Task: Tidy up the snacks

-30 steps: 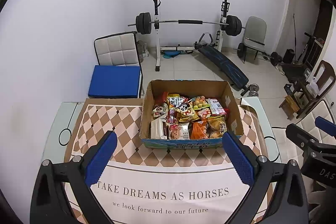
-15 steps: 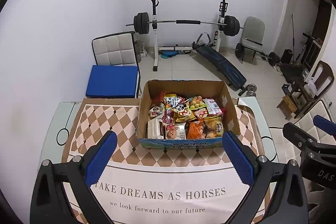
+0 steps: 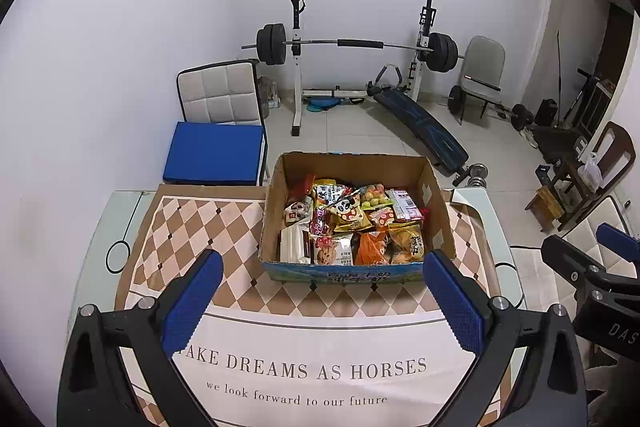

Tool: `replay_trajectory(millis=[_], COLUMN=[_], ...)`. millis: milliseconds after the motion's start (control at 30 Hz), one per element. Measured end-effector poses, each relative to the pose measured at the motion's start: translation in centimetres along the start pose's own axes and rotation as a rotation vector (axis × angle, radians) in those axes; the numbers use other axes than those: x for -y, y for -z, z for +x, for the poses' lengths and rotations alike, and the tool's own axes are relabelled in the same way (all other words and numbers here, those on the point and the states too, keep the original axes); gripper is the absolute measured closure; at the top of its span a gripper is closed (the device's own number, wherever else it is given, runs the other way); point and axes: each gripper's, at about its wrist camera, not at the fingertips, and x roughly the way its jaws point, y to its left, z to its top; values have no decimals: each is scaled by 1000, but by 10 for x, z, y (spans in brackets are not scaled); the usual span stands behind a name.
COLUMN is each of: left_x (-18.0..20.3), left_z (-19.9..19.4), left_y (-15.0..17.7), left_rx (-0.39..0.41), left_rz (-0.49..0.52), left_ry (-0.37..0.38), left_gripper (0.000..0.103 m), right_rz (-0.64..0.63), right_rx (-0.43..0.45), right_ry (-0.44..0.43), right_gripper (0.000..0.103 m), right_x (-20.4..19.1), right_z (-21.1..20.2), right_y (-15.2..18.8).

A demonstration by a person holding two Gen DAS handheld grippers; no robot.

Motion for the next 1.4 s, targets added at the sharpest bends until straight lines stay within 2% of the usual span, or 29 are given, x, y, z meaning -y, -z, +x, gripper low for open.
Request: replay_trajectory(millis=[1400], left_x=[4], left_z=[-8], left_y=[-3], left_rx=[9], left_rz=[-16], left_ry=[10], left_gripper=[0], right_rz=[-8], right_rx=[9], right_ry=[-4], right_gripper=[1], right_x=[3], right_z=[-12], right_y=[-6])
